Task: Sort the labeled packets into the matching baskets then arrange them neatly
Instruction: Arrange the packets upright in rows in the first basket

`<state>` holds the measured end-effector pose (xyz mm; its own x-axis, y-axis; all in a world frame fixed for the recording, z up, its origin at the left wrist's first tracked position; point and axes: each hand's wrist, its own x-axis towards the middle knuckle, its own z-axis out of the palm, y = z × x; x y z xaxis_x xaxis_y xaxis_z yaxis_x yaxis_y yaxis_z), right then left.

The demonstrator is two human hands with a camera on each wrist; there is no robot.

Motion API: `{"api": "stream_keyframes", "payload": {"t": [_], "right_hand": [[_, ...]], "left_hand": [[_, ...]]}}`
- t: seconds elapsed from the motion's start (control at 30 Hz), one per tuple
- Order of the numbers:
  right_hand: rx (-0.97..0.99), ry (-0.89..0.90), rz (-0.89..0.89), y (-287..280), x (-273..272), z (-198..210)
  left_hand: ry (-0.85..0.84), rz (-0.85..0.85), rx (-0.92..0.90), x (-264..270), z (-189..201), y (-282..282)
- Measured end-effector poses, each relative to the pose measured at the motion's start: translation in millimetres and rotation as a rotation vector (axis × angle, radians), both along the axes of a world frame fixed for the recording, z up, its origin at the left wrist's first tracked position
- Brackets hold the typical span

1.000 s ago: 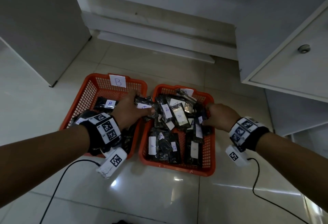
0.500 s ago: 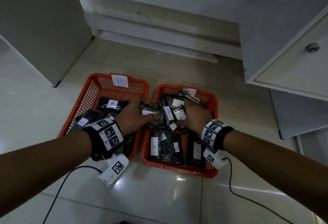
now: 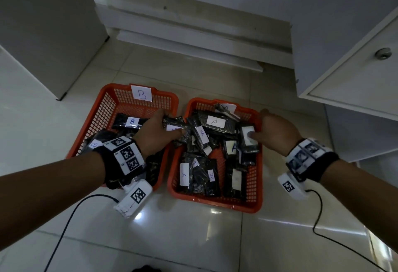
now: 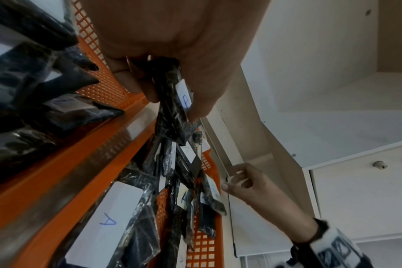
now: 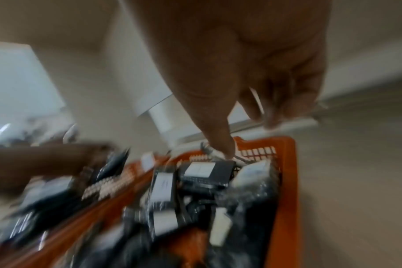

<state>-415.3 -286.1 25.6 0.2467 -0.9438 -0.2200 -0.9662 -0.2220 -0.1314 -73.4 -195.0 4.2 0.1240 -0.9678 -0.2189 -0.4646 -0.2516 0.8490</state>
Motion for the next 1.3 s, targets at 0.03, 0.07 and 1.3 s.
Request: {"api": "stream_keyframes", "payload": {"t": [0.03, 0.07, 1.3], "right_hand": [[-0.114, 0.037, 0.084, 6, 4, 0], [-0.160, 0.005, 0.177, 14, 11, -2], [0.264, -0.473, -0.062, 1, -7, -14]], "left_hand": [[0.010, 0.004, -0.001, 0, -1, -1], [0.011, 0.005, -0.002, -1, -1, -2], [-0.011, -0.006, -0.019, -3, 9, 4]]}}
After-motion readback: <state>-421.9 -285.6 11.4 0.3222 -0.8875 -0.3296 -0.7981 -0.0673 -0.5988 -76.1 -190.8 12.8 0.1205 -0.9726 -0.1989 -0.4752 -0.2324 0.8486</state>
